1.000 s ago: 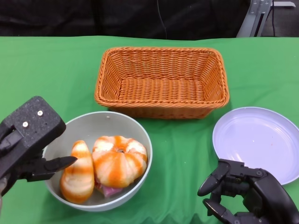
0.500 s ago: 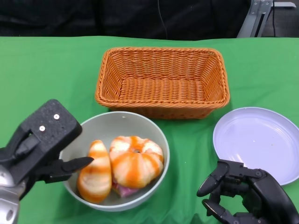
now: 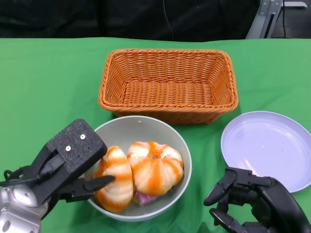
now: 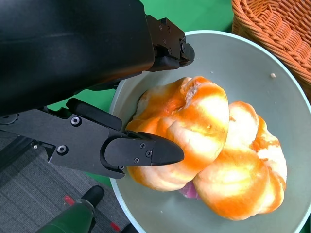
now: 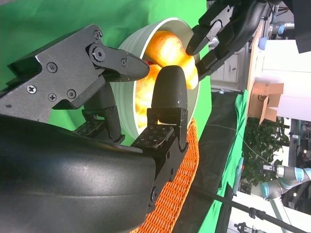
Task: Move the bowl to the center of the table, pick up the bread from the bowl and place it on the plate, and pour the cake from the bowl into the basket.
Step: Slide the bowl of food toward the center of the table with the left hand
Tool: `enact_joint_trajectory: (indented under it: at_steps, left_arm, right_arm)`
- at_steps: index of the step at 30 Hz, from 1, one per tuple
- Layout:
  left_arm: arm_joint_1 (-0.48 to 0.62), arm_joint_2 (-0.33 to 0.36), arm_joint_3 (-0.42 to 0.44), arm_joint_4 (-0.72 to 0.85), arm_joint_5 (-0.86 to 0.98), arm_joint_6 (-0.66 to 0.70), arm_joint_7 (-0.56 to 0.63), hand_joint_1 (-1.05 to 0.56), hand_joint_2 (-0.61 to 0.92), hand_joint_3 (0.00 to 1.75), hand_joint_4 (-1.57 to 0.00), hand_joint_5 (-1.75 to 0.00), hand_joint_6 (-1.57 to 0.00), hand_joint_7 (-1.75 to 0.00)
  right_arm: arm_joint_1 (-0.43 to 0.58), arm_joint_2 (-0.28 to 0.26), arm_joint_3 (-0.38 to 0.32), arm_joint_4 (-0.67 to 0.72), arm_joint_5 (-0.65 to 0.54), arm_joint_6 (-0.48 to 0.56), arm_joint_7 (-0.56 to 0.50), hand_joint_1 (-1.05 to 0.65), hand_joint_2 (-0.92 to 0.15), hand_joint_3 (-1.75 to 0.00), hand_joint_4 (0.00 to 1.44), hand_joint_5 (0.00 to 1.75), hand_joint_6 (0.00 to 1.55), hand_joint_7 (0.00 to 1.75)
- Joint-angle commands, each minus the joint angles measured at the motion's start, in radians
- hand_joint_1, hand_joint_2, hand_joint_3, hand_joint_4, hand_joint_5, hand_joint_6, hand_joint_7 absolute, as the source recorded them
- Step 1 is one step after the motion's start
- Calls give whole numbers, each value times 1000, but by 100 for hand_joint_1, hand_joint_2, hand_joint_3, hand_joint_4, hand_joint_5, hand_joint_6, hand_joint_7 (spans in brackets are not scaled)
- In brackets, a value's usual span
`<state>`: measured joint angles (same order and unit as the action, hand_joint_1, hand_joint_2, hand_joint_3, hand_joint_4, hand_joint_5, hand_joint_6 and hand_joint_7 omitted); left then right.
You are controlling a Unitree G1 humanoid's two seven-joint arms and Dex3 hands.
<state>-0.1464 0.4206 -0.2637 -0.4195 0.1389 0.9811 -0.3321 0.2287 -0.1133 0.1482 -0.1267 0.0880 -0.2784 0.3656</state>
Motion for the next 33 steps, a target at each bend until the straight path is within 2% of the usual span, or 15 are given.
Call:
enact_joint_trajectory:
  at_steps: [1, 12, 19, 27, 33]
  left_arm:
    - [5, -1, -3, -12, -2, -13, 3, -52, 92, 37, -46, -4, -9, 0]
    - [17, -60, 42, -47, -48, -10, 12, -50, 92, 36, -33, 0, -8, -1]
    - [17, -59, 64, -77, -64, 11, 15, -49, 92, 35, -39, -3, -8, -1]
    - [13, -13, 101, -116, -47, -16, 29, -50, 92, 32, -33, 0, -12, -2]
    - [11, 38, 113, -125, -46, -46, 14, -47, 92, 30, -40, -4, -15, -3]
  right_arm:
    - [0, -6, -1, 0, 5, 1, -3, -15, -58, -79, 74, 148, 76, 107]
    - [-5, -7, -2, 12, -7, -2, -6, -16, -59, -76, 74, 147, 77, 107]
    - [-6, -5, -3, 18, -6, -5, -3, -16, -59, -76, 74, 148, 76, 108]
    - [-6, -6, -5, 17, -11, -8, -8, -16, -59, -74, 73, 148, 75, 108]
    - [-7, -8, -6, 17, -12, -11, -5, -16, -59, -75, 73, 148, 75, 109]
